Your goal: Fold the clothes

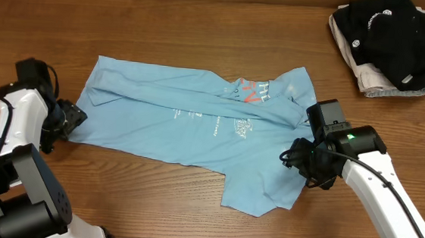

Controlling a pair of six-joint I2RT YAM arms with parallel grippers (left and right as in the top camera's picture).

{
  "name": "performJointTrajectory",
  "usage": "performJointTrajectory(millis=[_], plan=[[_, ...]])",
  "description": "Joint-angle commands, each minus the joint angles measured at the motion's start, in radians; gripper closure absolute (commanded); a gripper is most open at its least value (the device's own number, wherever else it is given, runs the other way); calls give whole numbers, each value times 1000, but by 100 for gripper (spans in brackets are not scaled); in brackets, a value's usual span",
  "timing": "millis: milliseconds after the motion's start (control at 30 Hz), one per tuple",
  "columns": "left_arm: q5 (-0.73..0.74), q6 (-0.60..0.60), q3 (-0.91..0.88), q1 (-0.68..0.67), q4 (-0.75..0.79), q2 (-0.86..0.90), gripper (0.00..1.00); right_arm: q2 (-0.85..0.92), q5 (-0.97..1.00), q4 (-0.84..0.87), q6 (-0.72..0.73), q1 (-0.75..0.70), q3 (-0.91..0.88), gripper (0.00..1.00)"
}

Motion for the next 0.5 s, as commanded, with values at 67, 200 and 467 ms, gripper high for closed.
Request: performJointTrajectory(millis=[67,200,467], plan=[[14,32,-74,0,83,-5,16,-2,-5,13,6,6,-4,34],[7,31,-125,1,164,-5,15,-1,-3,18,6,6,-4,34],[15,31,-179,1,305,-5,29,-1,-2,20,6,6,-4,34]])
